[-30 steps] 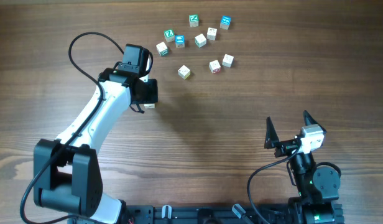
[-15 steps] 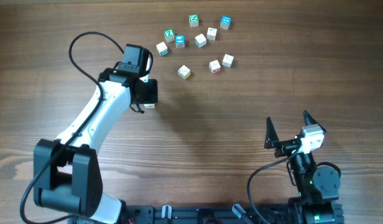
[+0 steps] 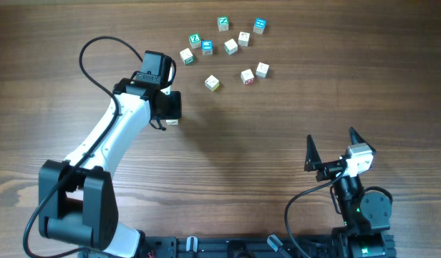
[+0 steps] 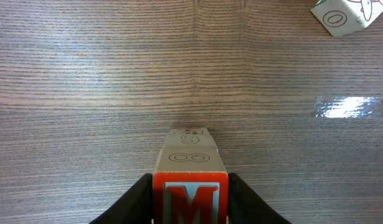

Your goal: Form a tower

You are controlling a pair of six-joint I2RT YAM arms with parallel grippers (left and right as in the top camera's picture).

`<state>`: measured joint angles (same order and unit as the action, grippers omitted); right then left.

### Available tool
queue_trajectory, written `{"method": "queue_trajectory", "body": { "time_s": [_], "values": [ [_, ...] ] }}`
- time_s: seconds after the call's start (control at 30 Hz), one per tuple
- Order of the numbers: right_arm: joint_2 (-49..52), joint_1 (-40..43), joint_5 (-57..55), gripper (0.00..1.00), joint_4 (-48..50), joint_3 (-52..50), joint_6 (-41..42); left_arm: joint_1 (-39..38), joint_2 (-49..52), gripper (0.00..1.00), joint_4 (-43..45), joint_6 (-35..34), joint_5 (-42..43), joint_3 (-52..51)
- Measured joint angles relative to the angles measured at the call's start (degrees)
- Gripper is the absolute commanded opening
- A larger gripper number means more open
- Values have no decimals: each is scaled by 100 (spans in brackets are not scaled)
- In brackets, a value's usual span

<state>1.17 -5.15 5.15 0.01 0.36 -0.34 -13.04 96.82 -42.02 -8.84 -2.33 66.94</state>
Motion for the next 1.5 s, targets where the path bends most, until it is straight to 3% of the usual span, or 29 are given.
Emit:
{"method": "queue_trajectory", "body": {
  "time_s": [0.07,0.1,0.27,0.37,0.43,0.63,0.83,1.17,1.5],
  "values": [
    [0,0,0,100,0,0,-2,0,0,66,0,2,-2,0],
    [0,0,2,100,0,0,0,0,0,71,0,22,-7,0],
    [0,0,0,100,0,0,0,0,0,74,4,24,-42,0],
    [0,0,0,100,0,0,0,0,0,83,55,-55,-44,0],
    [0,0,2,100,0,0,0,0,0,92,59,-264,-74,0],
    [0,0,2,100,0,0,0,92,0,100,706,-1047,-240,0],
    [0,0,0,100,0,0,0,946,0,100,1099,-1884,-260,0],
    [0,0,2,100,0,0,0,2717,0,100,457,-2068,-302,4],
    [0,0,2,100,0,0,0,2999,0,100,450,-2070,-302,4]
  ]
}}
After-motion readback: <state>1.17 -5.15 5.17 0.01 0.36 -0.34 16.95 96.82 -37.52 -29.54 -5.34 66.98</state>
